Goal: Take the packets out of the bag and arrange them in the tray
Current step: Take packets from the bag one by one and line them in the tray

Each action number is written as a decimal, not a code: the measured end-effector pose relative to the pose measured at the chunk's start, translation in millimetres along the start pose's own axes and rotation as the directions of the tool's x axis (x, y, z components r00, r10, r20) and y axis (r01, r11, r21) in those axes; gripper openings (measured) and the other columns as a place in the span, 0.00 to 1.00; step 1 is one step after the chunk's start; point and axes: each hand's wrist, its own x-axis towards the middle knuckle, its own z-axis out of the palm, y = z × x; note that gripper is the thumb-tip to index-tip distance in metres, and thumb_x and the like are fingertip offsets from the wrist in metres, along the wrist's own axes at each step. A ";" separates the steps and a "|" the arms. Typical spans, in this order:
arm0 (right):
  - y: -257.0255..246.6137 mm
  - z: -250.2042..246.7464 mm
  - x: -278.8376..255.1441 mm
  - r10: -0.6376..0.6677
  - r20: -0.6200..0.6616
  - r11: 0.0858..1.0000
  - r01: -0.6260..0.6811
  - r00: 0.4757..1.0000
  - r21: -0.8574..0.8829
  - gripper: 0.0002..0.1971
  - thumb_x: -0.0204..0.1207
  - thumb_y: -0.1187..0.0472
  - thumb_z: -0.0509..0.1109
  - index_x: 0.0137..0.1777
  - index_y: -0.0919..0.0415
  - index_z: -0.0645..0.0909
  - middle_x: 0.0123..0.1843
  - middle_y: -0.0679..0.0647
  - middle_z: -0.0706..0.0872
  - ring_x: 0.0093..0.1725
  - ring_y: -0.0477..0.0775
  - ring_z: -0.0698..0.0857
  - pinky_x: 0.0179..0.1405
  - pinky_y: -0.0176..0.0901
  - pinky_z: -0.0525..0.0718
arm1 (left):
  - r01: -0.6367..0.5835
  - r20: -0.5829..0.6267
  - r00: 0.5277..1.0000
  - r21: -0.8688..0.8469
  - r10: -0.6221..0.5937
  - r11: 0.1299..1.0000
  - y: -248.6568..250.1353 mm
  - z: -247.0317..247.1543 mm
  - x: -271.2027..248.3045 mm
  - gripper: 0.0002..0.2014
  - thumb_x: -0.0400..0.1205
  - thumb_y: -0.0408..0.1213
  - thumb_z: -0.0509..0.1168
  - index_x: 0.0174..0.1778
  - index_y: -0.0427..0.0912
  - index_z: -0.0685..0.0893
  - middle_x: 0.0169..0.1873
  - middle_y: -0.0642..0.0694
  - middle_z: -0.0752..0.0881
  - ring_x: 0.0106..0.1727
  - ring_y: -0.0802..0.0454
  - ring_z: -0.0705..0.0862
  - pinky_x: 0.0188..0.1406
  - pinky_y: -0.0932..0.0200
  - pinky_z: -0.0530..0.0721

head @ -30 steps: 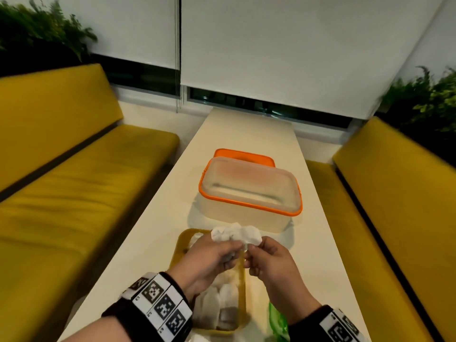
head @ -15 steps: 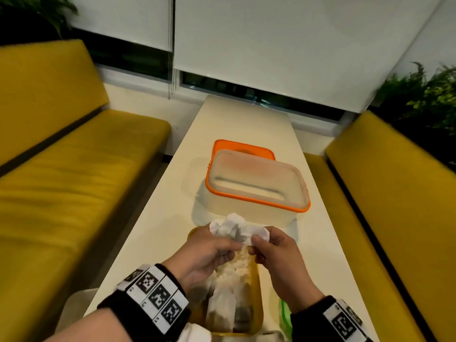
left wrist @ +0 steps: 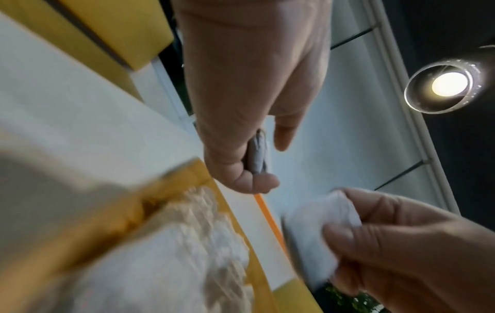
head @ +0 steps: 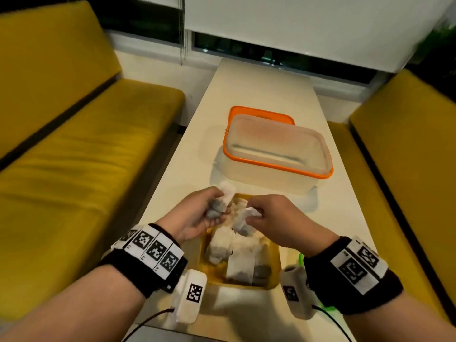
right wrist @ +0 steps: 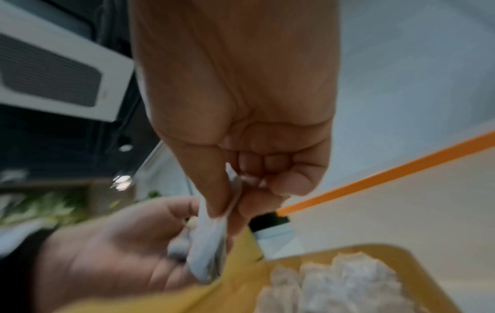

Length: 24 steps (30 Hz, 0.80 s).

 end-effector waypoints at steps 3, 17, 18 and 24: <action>-11.3 21.1 4.1 -0.065 0.138 0.985 0.086 0.988 -0.152 0.08 0.77 0.61 0.65 0.51 0.58 0.85 0.47 0.54 0.86 0.47 0.56 0.82 0.42 0.44 0.80 | -0.124 -0.131 0.984 0.009 0.124 0.992 4.9 -18.4 -6.7 0.05 0.83 0.26 0.58 0.48 0.33 0.79 0.34 0.37 0.86 0.34 0.49 0.86 0.31 0.61 0.88; -32.4 52.9 35.2 0.097 0.340 0.909 0.055 0.935 -0.412 0.17 0.80 0.64 0.64 0.68 0.61 0.76 0.65 0.58 0.81 0.63 0.58 0.80 0.55 0.42 0.76 | -0.187 -0.112 0.976 0.007 0.187 0.982 -7.5 -30.8 -22.7 0.07 0.82 0.24 0.61 0.53 0.35 0.81 0.42 0.37 0.89 0.44 0.45 0.90 0.45 0.54 0.90; -31.7 46.9 36.0 0.103 0.269 0.925 0.008 0.958 -0.381 0.16 0.80 0.64 0.63 0.67 0.60 0.77 0.63 0.57 0.81 0.62 0.57 0.80 0.53 0.41 0.76 | -0.168 -0.104 0.980 -0.007 0.167 0.986 -7.6 -31.4 -24.1 0.06 0.82 0.25 0.61 0.51 0.36 0.80 0.42 0.36 0.89 0.45 0.44 0.90 0.45 0.53 0.90; -33.2 20.6 38.5 0.132 0.059 0.965 -0.142 0.990 0.222 0.17 0.74 0.58 0.68 0.64 0.53 0.80 0.55 0.50 0.85 0.56 0.52 0.82 0.51 0.39 0.77 | -0.134 -0.024 0.990 0.057 0.136 0.989 -13.6 -27.7 -29.2 0.10 0.83 0.22 0.57 0.50 0.38 0.82 0.48 0.36 0.88 0.47 0.44 0.89 0.42 0.54 0.91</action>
